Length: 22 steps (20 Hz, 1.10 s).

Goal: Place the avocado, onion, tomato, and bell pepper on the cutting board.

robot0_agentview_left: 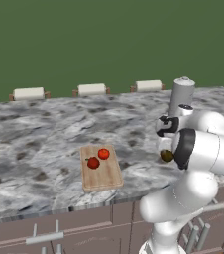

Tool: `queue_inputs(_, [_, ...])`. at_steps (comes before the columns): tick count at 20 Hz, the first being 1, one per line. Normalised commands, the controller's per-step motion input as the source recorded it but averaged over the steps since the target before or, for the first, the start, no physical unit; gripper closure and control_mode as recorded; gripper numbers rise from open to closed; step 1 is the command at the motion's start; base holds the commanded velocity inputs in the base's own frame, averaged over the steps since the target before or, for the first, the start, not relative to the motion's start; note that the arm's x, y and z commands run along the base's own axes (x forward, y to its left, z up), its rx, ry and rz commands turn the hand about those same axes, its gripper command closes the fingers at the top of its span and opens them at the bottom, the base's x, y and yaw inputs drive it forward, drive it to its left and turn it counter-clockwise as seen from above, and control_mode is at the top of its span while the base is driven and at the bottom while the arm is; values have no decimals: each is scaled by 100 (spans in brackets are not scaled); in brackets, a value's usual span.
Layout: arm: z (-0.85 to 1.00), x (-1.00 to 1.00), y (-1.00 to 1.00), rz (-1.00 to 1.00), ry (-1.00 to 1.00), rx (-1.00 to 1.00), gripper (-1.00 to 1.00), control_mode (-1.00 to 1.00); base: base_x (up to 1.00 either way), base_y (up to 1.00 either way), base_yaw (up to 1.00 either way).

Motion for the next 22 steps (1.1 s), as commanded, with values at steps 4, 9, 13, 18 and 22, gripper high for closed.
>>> queue_inputs(4, [-18,1,0,0,4,0,-100,-100,0,0,0])
queue_inputs(9, [-20,2,0,0,6,0,-100,-100,0,0,0])
queue_inputs(13, [-20,5,0,0,5,0,-100,-100,0,0,0])
queue_inputs(18, [-19,2,0,0,2,0,100,-100,0,0,0])
queue_inputs(22, [-12,0,0,0,2,0,100,-100,0,0,0])
